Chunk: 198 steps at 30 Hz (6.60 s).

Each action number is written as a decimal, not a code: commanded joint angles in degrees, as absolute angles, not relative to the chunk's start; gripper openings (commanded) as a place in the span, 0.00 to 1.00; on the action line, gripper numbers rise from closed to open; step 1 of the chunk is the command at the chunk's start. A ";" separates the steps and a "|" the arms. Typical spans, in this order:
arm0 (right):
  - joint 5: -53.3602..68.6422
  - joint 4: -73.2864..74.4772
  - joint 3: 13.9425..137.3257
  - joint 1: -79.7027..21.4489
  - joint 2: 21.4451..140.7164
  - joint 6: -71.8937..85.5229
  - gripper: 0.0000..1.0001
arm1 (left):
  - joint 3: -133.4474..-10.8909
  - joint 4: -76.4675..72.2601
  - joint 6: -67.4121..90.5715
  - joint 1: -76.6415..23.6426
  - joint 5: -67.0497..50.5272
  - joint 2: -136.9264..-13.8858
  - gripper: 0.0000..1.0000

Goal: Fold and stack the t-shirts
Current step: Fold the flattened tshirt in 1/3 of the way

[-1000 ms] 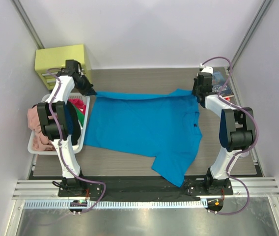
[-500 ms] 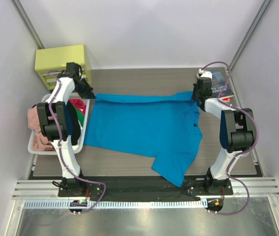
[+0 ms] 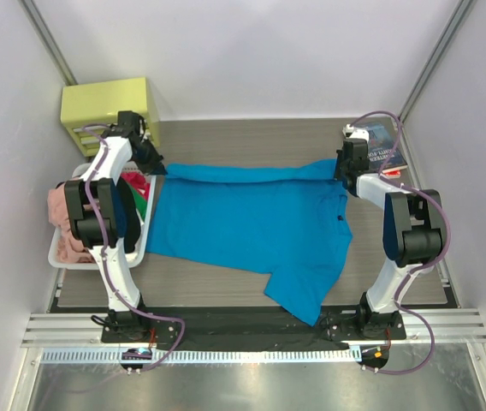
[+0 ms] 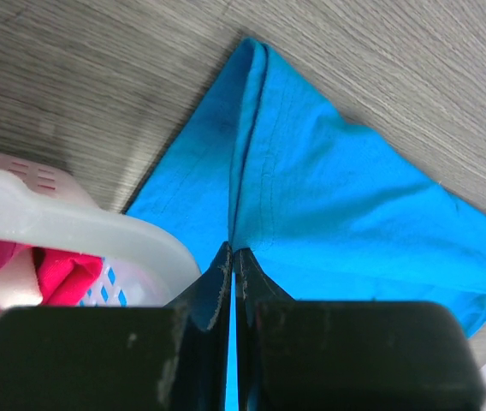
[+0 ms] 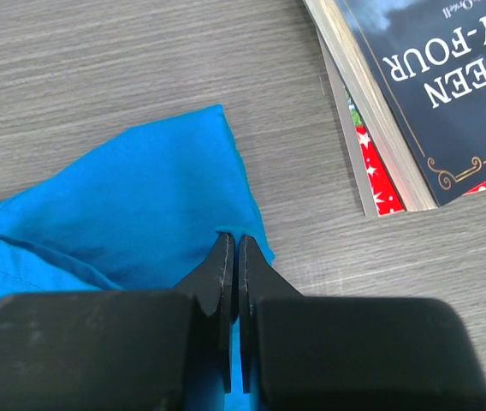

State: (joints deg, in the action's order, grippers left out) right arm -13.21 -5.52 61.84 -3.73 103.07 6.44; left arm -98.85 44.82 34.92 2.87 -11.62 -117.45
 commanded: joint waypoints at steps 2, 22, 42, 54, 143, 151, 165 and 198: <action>-14.59 -6.59 61.00 -3.52 99.58 7.12 0.01 | -97.30 45.97 33.05 2.81 -7.56 -113.82 0.00; -14.33 -5.89 59.94 -3.60 96.06 5.89 0.01 | -94.57 45.97 32.87 2.28 -6.15 -111.88 0.00; -14.06 -4.22 56.69 -3.60 97.21 6.50 0.01 | -88.95 45.79 32.26 1.41 -0.53 -111.18 0.00; -14.94 -3.60 55.20 -3.60 96.50 5.54 0.01 | -88.95 45.88 31.64 0.88 3.51 -112.76 0.00; -11.69 11.69 68.90 -6.15 94.21 20.56 0.96 | -93.61 41.76 42.18 -12.04 4.66 -108.01 0.85; -10.02 14.15 75.32 -9.57 105.11 21.97 0.83 | -91.85 38.32 43.51 -14.58 3.69 -110.65 0.85; -11.25 12.39 69.26 -13.97 106.26 19.87 0.50 | -85.79 36.65 43.68 -15.47 3.08 -107.76 0.87; -11.50 17.84 57.38 -21.89 85.25 24.70 0.53 | -82.09 35.60 41.66 -15.64 0.18 -103.89 0.86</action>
